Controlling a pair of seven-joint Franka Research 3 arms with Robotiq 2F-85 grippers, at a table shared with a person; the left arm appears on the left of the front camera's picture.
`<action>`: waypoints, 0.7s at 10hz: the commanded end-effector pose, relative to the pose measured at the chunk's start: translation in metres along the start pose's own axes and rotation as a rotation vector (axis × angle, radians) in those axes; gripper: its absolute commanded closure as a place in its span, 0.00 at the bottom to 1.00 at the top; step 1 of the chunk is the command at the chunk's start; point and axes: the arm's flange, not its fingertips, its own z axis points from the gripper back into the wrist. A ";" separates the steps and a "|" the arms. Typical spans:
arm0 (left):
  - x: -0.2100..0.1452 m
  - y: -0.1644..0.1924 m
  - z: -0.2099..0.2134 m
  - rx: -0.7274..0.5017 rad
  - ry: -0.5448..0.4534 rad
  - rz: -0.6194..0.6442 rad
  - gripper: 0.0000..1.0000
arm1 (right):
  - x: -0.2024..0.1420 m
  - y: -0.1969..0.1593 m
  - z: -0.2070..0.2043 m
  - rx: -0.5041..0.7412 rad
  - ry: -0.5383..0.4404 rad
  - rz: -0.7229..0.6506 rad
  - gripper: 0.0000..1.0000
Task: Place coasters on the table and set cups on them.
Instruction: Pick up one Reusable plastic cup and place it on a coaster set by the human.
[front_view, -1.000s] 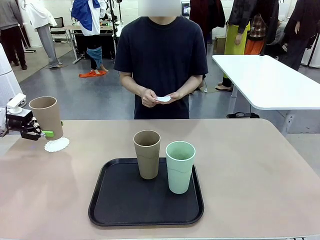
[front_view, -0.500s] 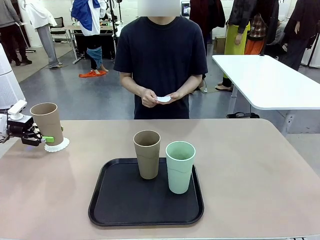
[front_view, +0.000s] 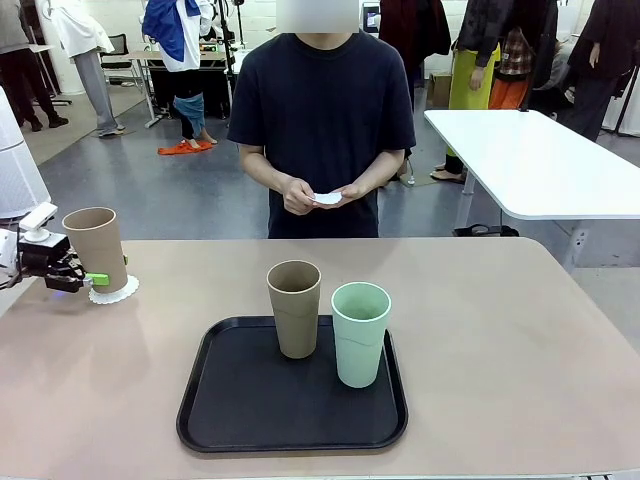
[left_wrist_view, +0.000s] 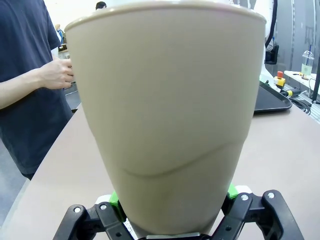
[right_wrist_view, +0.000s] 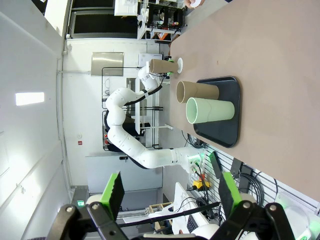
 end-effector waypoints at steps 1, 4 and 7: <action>-0.003 0.008 0.006 -0.014 -0.027 0.026 0.21 | 0.001 -0.001 -0.001 0.002 -0.004 0.013 0.00; -0.011 0.010 0.002 -0.021 -0.020 0.039 0.21 | 0.001 -0.001 -0.001 0.002 -0.004 0.013 0.00; -0.013 0.011 0.000 -0.026 -0.008 0.043 0.21 | 0.001 -0.001 -0.001 0.002 -0.004 0.013 0.00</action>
